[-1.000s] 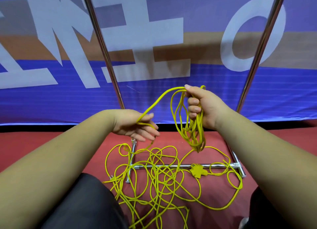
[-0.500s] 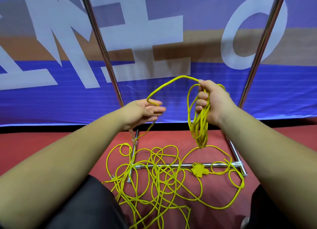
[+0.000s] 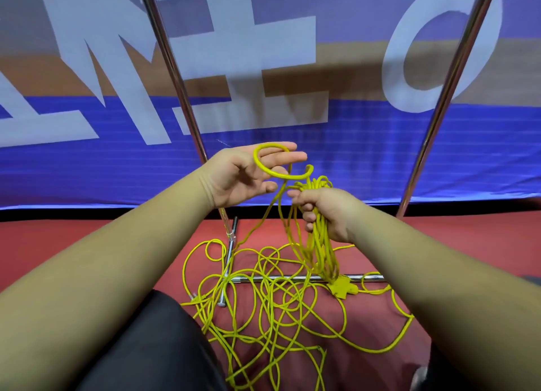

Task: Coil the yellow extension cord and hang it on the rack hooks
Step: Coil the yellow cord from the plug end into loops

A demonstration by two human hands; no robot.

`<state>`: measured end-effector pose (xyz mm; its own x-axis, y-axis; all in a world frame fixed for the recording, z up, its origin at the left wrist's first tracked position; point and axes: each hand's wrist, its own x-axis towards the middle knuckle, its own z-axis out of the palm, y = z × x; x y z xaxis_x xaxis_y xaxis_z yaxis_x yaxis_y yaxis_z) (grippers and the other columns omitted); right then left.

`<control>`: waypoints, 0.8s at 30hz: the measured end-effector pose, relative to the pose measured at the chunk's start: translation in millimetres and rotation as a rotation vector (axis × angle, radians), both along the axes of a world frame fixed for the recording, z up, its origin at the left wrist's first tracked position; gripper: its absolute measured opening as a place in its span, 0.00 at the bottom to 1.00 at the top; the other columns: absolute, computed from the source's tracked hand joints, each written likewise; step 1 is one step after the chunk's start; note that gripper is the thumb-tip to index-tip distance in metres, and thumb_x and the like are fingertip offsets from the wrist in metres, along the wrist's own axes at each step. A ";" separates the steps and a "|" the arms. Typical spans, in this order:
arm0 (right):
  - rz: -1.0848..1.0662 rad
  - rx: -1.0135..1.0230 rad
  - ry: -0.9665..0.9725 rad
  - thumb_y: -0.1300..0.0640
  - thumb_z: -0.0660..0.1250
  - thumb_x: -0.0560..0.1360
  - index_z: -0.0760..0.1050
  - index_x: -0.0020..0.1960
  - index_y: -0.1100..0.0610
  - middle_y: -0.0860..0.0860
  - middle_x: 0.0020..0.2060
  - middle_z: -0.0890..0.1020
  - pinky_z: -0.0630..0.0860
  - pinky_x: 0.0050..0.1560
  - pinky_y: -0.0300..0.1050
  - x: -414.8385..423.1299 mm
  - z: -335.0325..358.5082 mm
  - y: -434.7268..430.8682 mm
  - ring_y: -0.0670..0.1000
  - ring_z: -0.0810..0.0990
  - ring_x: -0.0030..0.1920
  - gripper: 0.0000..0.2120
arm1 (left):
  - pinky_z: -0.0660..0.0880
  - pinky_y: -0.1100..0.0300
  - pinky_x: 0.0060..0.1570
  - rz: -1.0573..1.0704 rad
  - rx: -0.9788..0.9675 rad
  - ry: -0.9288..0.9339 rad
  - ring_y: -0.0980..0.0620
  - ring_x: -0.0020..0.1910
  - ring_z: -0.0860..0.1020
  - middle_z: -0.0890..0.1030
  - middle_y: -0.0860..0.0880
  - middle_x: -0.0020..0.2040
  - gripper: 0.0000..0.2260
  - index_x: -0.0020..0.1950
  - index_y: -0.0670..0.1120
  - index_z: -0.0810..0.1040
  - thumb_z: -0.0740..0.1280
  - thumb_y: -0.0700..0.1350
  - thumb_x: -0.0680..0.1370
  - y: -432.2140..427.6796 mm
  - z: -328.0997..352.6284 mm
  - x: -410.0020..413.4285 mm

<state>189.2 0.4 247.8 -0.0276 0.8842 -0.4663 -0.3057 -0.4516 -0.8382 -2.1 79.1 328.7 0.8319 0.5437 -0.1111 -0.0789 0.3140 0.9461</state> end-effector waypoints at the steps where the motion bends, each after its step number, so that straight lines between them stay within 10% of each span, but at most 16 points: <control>1: 0.013 0.009 0.016 0.60 0.67 0.82 0.79 0.60 0.55 0.46 0.27 0.66 0.66 0.29 0.41 -2.5 -1.1 0.6 0.45 0.65 0.23 0.08 | 0.74 0.55 0.49 0.000 -0.024 -0.015 0.47 0.53 0.79 0.74 0.38 0.75 0.36 0.78 0.36 0.66 0.49 0.28 0.68 0.6 -1.5 1.9; 9: -0.028 0.076 0.034 0.56 0.70 0.82 0.75 0.52 0.53 0.47 0.27 0.68 0.65 0.27 0.41 -15.4 -7.9 6.1 0.46 0.64 0.23 0.05 | 0.80 0.55 0.44 0.135 -0.084 0.005 0.44 0.45 0.81 0.84 0.39 0.58 0.29 0.68 0.37 0.77 0.57 0.34 0.68 -3.0 5.2 10.8; 13: -0.101 0.126 0.047 0.55 0.72 0.80 0.76 0.56 0.54 0.47 0.28 0.70 0.65 0.26 0.41 -7.5 -1.8 8.1 0.46 0.65 0.23 0.07 | 0.77 0.56 0.38 0.350 0.151 0.434 0.48 0.43 0.83 0.87 0.42 0.52 0.15 0.67 0.40 0.78 0.61 0.39 0.82 26.2 -23.2 -5.4; 18: -0.121 0.264 0.064 0.54 0.70 0.82 0.77 0.47 0.54 0.49 0.30 0.68 0.64 0.27 0.42 7.0 20.7 10.6 0.48 0.64 0.25 0.06 | 0.73 0.60 0.47 -0.350 0.465 1.133 0.58 0.56 0.79 0.79 0.54 0.71 0.29 0.78 0.52 0.68 0.64 0.32 0.80 43.0 -84.3 -46.2; 24: -0.139 0.337 0.210 0.56 0.65 0.83 0.76 0.45 0.56 0.47 0.26 0.65 0.61 0.25 0.41 23.1 56.4 7.5 0.46 0.62 0.22 0.09 | 0.74 0.60 0.62 -0.741 0.674 1.310 0.52 0.70 0.74 0.73 0.56 0.75 0.27 0.79 0.55 0.69 0.67 0.37 0.82 28.1 -115.3 -23.8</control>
